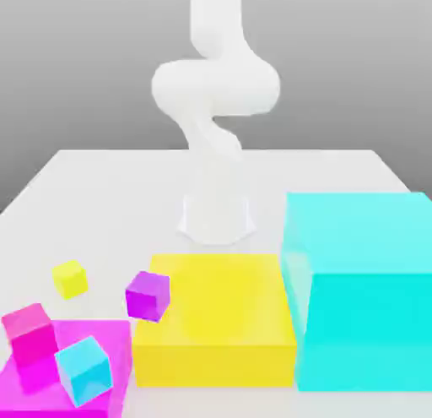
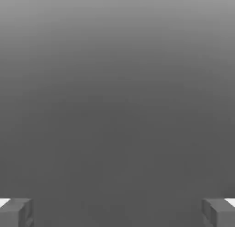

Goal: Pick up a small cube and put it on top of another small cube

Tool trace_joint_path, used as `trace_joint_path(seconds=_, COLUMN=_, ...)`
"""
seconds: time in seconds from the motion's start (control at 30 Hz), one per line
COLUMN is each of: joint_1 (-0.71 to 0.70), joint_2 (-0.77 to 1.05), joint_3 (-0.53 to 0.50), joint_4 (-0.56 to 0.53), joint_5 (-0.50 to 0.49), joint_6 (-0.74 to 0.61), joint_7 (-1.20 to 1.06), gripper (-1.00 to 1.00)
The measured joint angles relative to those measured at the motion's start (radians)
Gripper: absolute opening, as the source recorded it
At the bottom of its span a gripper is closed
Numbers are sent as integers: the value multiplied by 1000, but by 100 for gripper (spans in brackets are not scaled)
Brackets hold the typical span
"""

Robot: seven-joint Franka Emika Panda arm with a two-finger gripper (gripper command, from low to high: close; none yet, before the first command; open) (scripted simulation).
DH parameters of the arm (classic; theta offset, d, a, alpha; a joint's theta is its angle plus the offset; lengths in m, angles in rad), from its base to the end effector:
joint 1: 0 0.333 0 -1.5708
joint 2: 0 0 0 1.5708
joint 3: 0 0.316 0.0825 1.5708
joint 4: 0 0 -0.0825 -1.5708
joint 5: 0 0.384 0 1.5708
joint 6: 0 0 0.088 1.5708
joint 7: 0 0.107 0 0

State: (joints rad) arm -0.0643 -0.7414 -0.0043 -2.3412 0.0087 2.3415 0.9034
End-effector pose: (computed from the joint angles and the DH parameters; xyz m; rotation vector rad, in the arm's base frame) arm 0.3699 -0.0259 0.6737 -2.3627 1.2536 -0.9442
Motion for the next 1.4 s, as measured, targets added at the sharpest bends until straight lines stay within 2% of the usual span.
trace_joint_path(seconds=0.7, joint_1=-509, joint_2=492, joint_3=-40, joint_4=-347, joint_5=26, joint_6=350, joint_7=904, gripper=0)
trace_joint_path(seconds=1.03, joint_1=-718, joint_2=724, joint_3=-119, joint_4=-511, joint_5=-3, joint_6=516, joint_7=1361, gripper=0)
trace_joint_path(seconds=1.3, joint_1=-798, joint_2=1000, joint_3=-23, joint_4=-480, joint_5=80, joint_6=738, joint_7=1343, gripper=0)
trace_joint_path(seconds=1.33, joint_1=-804, joint_2=1018, joint_3=-16, joint_4=-476, joint_5=83, joint_6=753, joint_7=1341, gripper=-100)
trace_joint_path(seconds=1.4, joint_1=-804, joint_2=1018, joint_3=-16, joint_4=-476, joint_5=83, joint_6=753, joint_7=1341, gripper=-100)
